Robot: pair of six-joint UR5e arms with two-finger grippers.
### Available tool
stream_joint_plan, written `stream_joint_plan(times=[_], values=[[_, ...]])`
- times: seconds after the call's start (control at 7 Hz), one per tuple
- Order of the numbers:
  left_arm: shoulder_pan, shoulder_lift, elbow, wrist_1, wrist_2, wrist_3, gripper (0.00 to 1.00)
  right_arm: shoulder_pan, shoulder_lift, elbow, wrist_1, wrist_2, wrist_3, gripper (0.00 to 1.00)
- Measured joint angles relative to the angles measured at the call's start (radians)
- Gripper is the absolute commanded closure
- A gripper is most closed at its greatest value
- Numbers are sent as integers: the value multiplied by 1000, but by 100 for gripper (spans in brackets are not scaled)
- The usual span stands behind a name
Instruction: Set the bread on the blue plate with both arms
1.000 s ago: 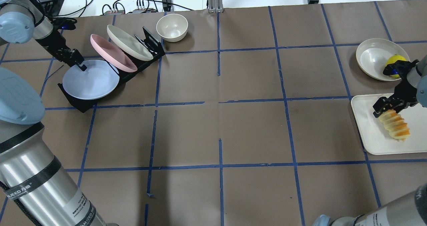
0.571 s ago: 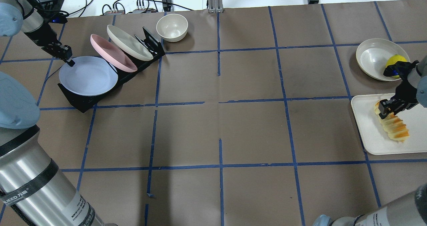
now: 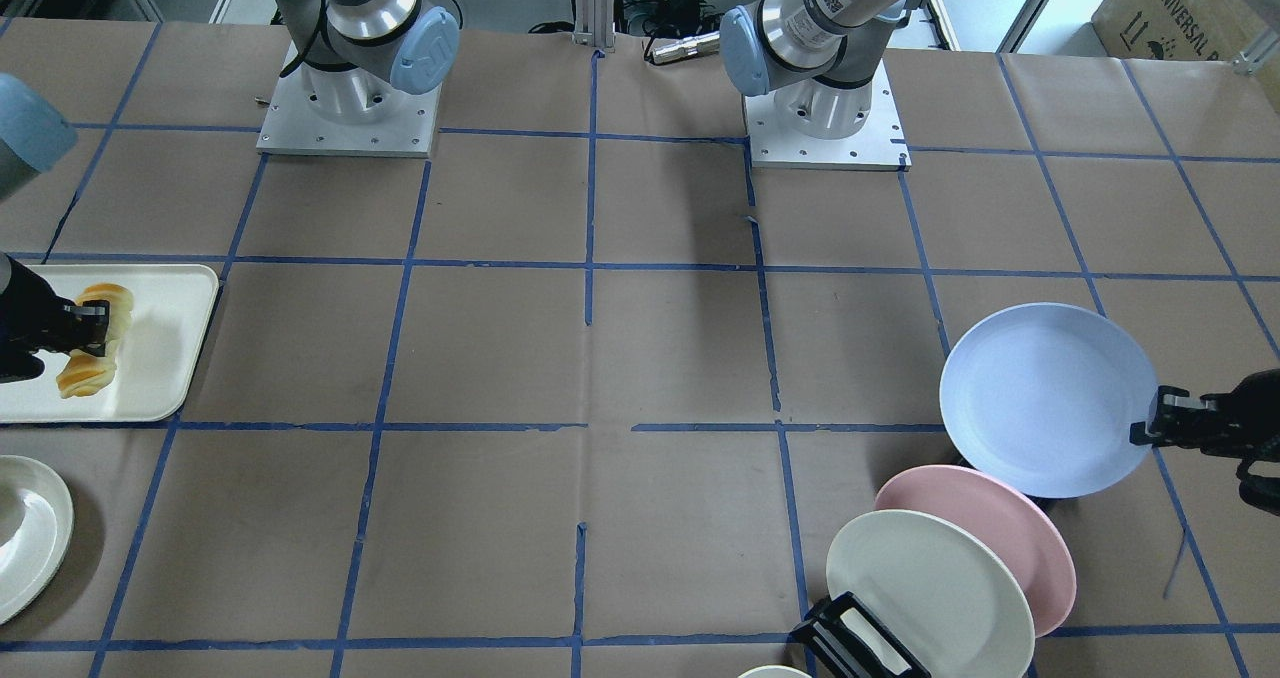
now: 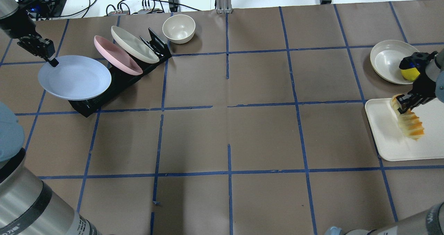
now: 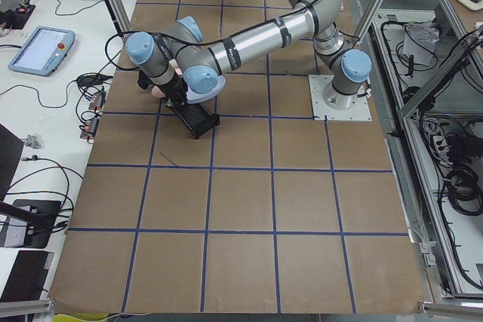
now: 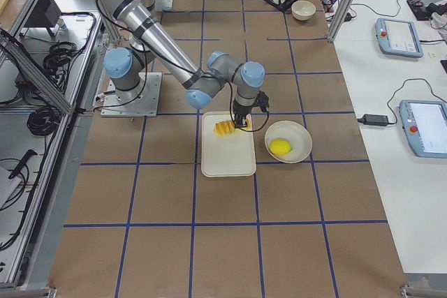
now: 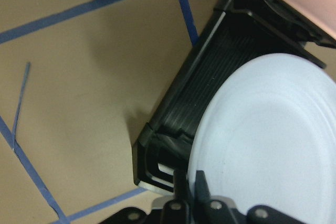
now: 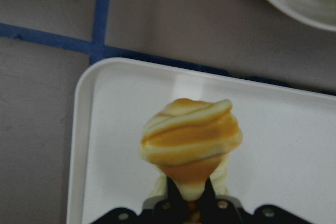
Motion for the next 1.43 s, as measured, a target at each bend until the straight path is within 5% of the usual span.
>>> stream_joint_plan(times=[0.29,0.71,1.43], values=[[-19,98,-44,-86,-2,-141,98,85,-91,-144,200,1,26,95],[-158,278,-259,-35,-9,-437,98,258,-184,-320,426,9,190,94],[-623,331,-441,276,-43,-1133,98,597,-247,-291,496,37,569,95]])
